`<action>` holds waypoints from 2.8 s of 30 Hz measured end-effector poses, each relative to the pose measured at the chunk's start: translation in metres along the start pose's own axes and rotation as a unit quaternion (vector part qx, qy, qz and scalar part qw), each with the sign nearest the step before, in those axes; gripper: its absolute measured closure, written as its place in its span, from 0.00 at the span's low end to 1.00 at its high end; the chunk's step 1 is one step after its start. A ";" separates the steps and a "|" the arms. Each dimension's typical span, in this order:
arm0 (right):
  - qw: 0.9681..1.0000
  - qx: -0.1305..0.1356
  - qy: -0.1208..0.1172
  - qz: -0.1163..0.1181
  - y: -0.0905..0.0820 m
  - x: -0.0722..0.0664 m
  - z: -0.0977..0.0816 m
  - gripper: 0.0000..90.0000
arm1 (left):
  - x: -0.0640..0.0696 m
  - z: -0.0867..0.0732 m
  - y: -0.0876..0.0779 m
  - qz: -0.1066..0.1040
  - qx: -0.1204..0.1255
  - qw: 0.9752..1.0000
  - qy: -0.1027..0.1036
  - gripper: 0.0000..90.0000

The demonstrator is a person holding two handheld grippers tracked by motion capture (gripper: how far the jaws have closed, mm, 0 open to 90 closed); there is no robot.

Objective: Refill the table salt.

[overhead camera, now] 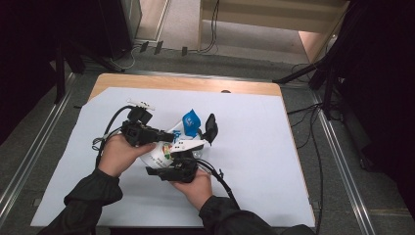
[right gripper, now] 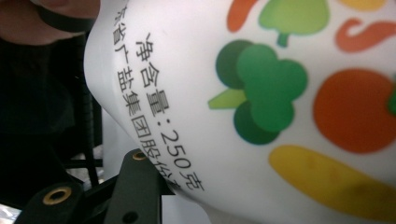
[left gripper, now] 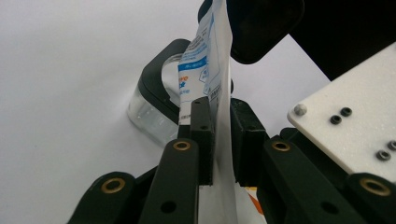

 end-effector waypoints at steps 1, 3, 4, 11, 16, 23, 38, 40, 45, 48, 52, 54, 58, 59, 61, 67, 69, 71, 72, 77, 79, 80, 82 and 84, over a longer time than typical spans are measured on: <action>1.000 0.003 0.002 0.005 0.000 0.000 0.001 0.68 | 0.000 0.000 0.000 0.000 0.000 1.000 0.001 0.90; 1.000 0.010 0.012 0.018 -0.001 -0.001 0.002 0.68 | 0.001 0.000 -0.002 -0.007 -0.001 1.000 0.000 0.89; 1.000 0.011 0.014 0.021 -0.001 -0.001 0.002 0.68 | 0.000 -0.001 -0.002 -0.008 -0.003 1.000 0.001 0.88; 1.000 0.011 0.013 0.022 -0.001 0.001 0.001 0.68 | -0.001 -0.003 -0.004 -0.003 -0.010 1.000 0.004 0.90; 1.000 0.006 0.005 0.010 0.001 0.002 0.001 0.65 | -0.002 -0.002 -0.003 0.015 -0.009 1.000 -0.004 0.96; 1.000 -0.001 -0.002 -0.013 0.002 0.004 0.001 0.64 | -0.001 -0.002 -0.002 0.020 -0.006 1.000 -0.011 0.97; 0.999 0.021 0.020 0.032 -0.002 -0.003 0.006 0.69 | 0.002 -0.002 -0.009 -0.010 -0.001 1.000 0.000 0.88; 0.998 0.026 0.027 0.040 -0.003 -0.002 0.007 0.69 | 0.002 -0.002 -0.009 -0.009 -0.001 1.000 -0.002 0.88; 0.999 0.019 0.021 0.034 -0.001 -0.002 0.006 0.69 | 0.000 -0.003 -0.009 0.011 -0.003 1.000 0.004 0.95; 0.999 0.017 0.015 0.028 0.000 -0.002 0.006 0.69 | 0.000 -0.002 -0.010 0.024 -0.004 1.000 0.008 0.97; 1.000 0.012 0.003 0.016 0.001 -0.003 0.006 0.66 | 0.002 0.000 -0.011 0.032 0.001 0.999 0.006 0.98; 1.000 0.009 0.000 0.007 0.002 -0.003 0.006 0.65 | 0.003 0.000 -0.011 0.035 0.000 0.999 0.006 0.98; 1.000 0.009 0.008 0.003 0.002 -0.001 0.006 0.67 | 0.002 -0.001 -0.010 0.038 -0.002 0.999 0.004 0.98; 1.000 0.009 0.011 0.006 0.002 -0.002 0.006 0.68 | 0.002 -0.001 -0.010 0.038 -0.003 0.999 0.004 0.98; 1.000 0.008 0.012 0.007 0.001 -0.002 0.006 0.69 | 0.001 -0.001 -0.010 0.036 0.001 0.999 0.003 0.97; 1.000 0.008 0.004 0.004 0.002 -0.002 0.005 0.71 | 0.001 -0.003 -0.011 0.021 -0.001 1.000 -0.005 0.96; 1.000 0.008 0.002 0.005 0.001 -0.003 0.005 0.72 | 0.002 -0.002 -0.011 0.017 0.003 1.000 -0.006 0.96; 1.000 0.010 0.004 0.009 0.000 -0.003 0.006 0.72 | 0.002 -0.002 -0.011 0.017 0.004 1.000 -0.006 0.95; 1.000 0.011 0.003 0.009 0.000 -0.003 0.007 0.72 | 0.002 -0.002 -0.011 0.014 0.004 1.000 -0.004 0.95; 1.000 0.012 0.009 0.013 0.000 -0.003 0.007 0.72 | 0.002 -0.001 -0.010 0.013 0.004 1.000 -0.005 0.93; 1.000 0.012 0.008 0.013 -0.001 -0.003 0.007 0.72 | 0.002 -0.002 -0.010 0.008 0.004 1.000 -0.009 0.92; 1.000 0.012 0.009 0.013 -0.001 -0.002 0.007 0.72 | 0.002 -0.001 -0.010 0.006 0.004 1.000 -0.011 0.92; 1.000 0.013 0.009 0.015 -0.001 -0.003 0.007 0.72 | 0.002 -0.001 -0.010 0.005 0.003 1.000 -0.011 0.92; 1.000 0.015 0.010 0.017 -0.001 -0.003 0.008 0.72 | 0.002 -0.001 -0.011 0.005 0.004 1.000 -0.011 0.92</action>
Point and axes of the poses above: each handheld gripper's, and its own axes: y roughly forward along the jaws, z roughly out of its top, x roughly to its right, the point moved 9 cm from there along y, roughly forward along the jaws, and after that the axes turned 3 degrees about z, right-handed, at the moved point
